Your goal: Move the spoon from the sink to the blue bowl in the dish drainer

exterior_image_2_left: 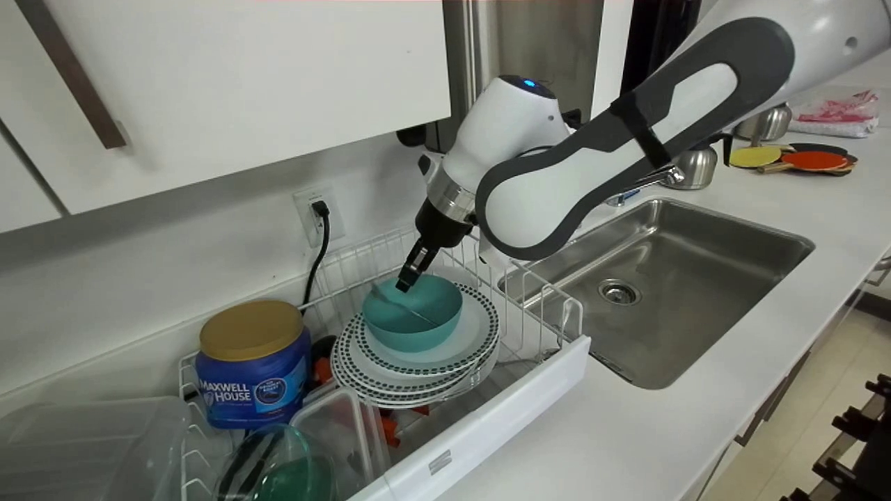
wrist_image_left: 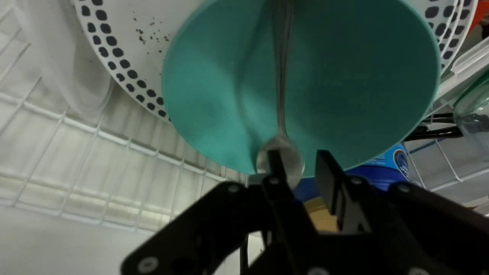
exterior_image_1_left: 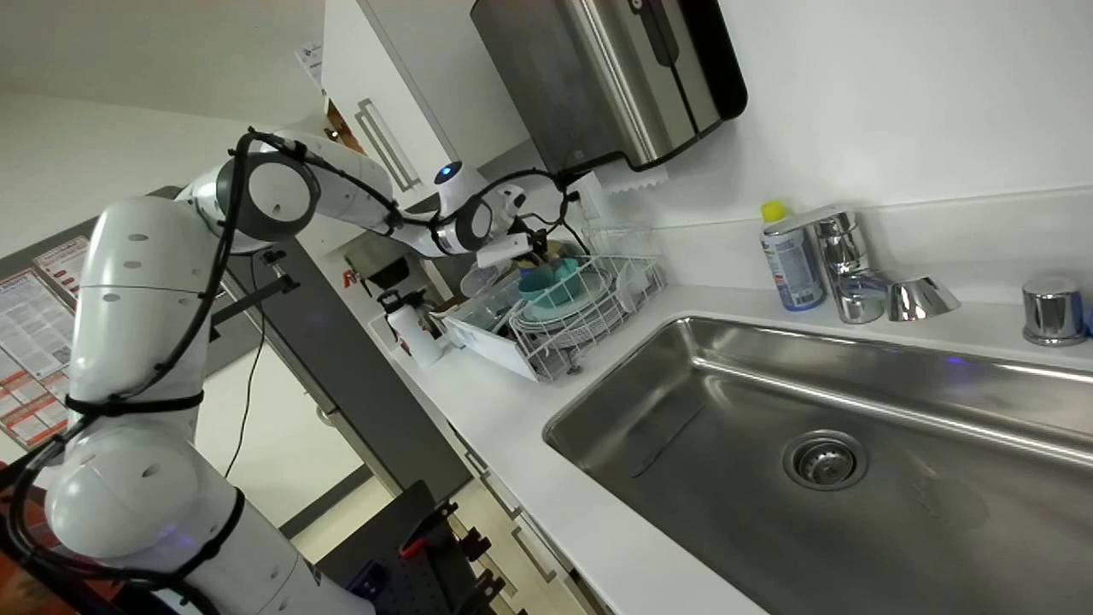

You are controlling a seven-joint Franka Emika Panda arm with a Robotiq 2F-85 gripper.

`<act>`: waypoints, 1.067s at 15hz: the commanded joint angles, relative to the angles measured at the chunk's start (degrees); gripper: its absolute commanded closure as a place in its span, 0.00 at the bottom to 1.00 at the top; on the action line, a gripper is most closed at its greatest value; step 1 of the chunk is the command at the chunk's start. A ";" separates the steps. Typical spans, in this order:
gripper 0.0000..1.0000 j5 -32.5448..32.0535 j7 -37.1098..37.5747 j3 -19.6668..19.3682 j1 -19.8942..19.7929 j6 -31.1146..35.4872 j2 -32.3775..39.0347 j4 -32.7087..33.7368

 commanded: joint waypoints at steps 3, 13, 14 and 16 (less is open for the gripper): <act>0.25 -2.23 1.66 1.14 -0.64 -2.08 -2.32 0.74; 0.00 -1.03 2.99 0.98 -3.42 0.97 -7.59 -5.31; 0.00 -1.09 3.54 0.61 -3.68 1.08 -8.28 -6.24; 0.00 -0.93 3.64 0.66 -4.71 1.39 -9.64 -8.20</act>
